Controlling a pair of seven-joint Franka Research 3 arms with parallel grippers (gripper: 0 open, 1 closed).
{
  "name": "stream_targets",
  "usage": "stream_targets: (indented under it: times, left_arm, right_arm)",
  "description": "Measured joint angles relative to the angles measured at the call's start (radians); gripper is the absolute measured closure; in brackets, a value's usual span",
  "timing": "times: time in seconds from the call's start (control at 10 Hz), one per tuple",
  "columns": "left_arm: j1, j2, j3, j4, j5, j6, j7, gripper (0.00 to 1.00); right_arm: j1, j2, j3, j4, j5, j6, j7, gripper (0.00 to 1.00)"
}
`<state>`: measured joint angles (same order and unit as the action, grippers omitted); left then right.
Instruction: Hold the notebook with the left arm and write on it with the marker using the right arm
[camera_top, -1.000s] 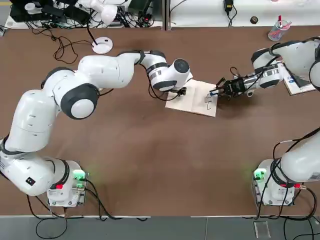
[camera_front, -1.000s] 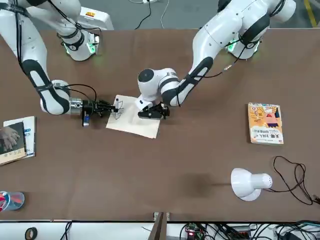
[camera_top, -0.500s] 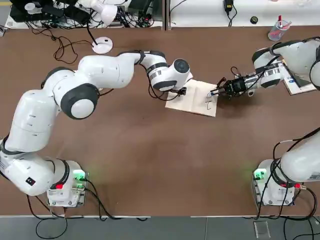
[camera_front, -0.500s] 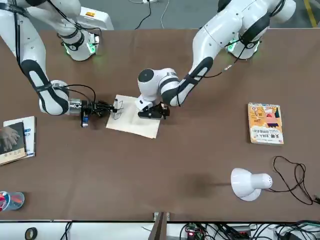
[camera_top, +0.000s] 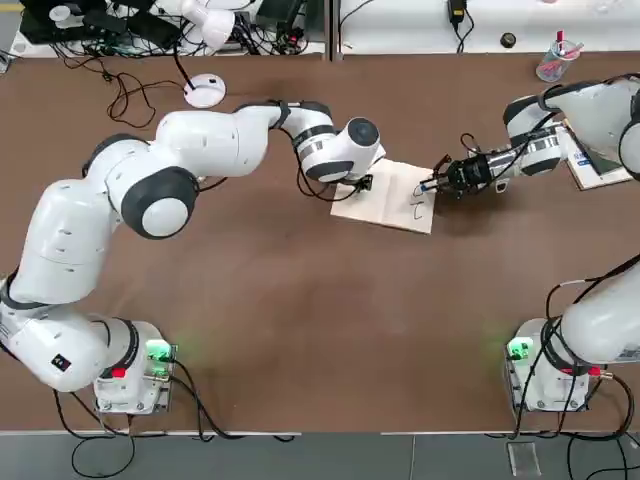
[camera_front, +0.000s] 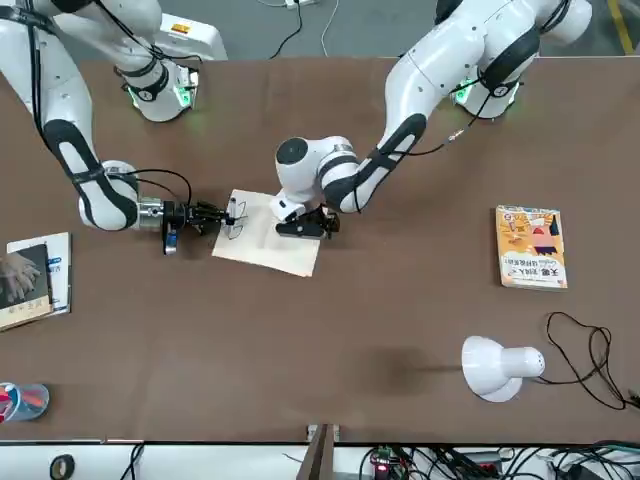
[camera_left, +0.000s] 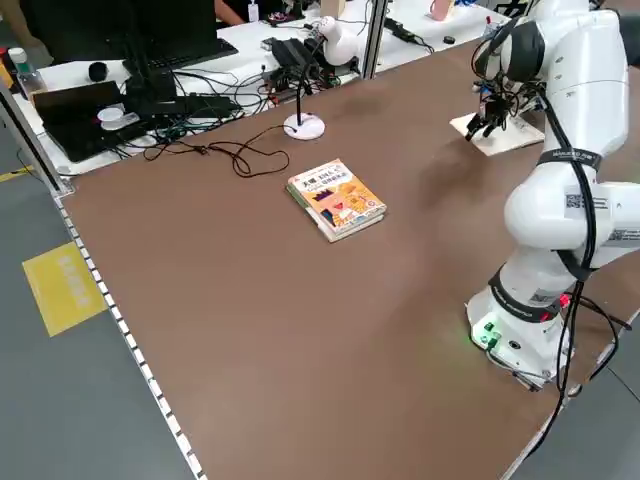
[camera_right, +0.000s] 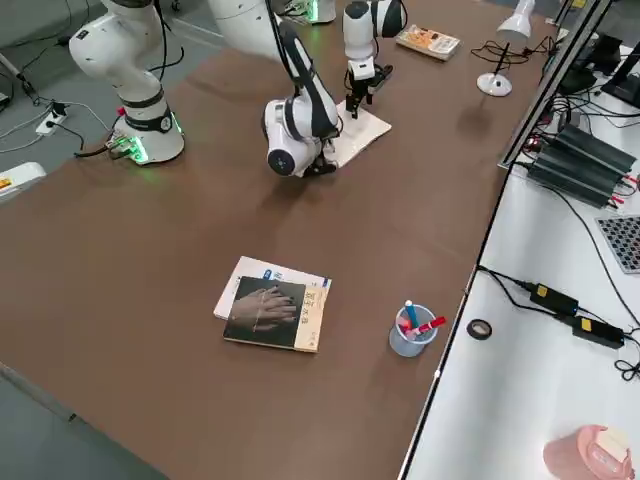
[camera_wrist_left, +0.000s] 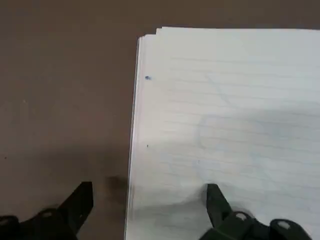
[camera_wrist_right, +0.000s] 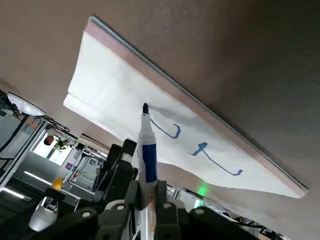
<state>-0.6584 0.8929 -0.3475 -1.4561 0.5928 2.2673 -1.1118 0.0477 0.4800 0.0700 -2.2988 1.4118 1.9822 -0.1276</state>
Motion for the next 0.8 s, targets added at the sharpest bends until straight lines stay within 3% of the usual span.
stream_targets:
  times: [0.8]
  left_arm:
    - [0.0, 0.0, 0.0, 0.0, 0.0, 0.0, 0.0, 0.0]
  right_arm:
    - [0.039, 0.005, 0.005, 0.001, 0.034, 0.002, 0.0, 0.84]
